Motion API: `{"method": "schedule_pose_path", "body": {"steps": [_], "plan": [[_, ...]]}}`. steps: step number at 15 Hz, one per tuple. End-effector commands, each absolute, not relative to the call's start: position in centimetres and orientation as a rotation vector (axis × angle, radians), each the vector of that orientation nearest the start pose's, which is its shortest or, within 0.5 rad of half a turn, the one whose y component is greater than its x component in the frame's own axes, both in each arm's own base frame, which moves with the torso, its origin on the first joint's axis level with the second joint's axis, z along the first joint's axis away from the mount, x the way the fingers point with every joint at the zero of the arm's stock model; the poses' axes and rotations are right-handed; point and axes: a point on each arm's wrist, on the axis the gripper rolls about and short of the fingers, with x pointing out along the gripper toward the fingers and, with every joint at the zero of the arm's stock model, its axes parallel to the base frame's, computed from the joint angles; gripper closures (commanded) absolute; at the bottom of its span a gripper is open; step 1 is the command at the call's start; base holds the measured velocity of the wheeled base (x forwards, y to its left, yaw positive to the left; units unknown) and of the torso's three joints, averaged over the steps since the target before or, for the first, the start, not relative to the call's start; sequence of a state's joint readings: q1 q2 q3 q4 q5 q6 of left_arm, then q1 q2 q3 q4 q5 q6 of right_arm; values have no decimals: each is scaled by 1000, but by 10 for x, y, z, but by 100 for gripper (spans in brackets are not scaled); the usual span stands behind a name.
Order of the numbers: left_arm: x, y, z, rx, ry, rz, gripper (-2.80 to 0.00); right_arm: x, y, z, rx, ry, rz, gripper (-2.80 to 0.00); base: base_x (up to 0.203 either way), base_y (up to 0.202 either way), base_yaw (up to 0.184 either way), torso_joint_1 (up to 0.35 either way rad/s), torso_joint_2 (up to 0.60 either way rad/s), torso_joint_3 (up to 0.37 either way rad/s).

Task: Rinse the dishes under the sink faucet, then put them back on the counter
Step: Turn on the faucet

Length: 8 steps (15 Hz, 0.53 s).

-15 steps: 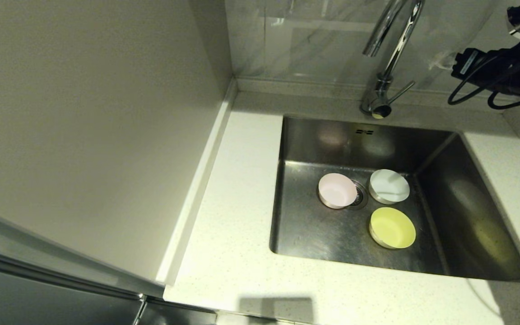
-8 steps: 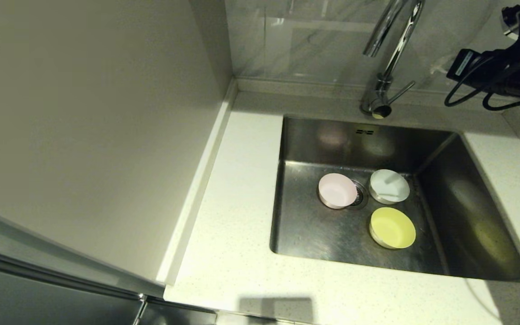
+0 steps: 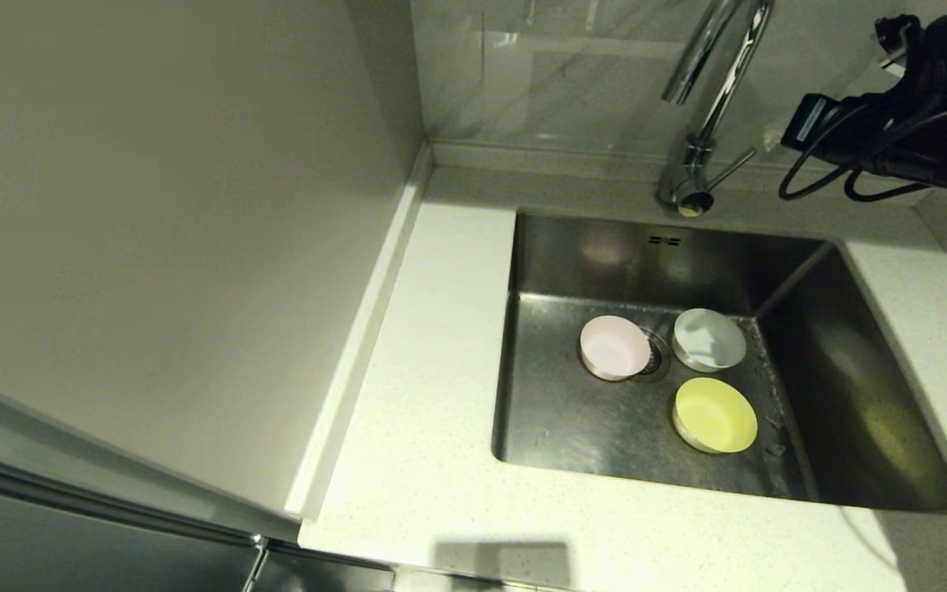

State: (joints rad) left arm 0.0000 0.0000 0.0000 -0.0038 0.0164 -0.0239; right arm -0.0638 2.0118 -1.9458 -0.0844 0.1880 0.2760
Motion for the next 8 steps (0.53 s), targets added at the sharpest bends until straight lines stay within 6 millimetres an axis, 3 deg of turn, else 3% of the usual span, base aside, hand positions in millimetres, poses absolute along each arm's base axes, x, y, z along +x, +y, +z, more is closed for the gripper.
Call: {"method": "schedule_pose_path", "body": {"steps": [1, 8], "plan": [[-23, 0, 76, -25, -6, 17, 0, 420, -20, 330, 273, 3, 135, 0, 0, 0, 0, 0, 0, 0], [-23, 0, 76, -25, -6, 17, 0, 438, -21, 318, 210, -69, 139, 0, 0, 0, 0, 0, 0, 0]]}}
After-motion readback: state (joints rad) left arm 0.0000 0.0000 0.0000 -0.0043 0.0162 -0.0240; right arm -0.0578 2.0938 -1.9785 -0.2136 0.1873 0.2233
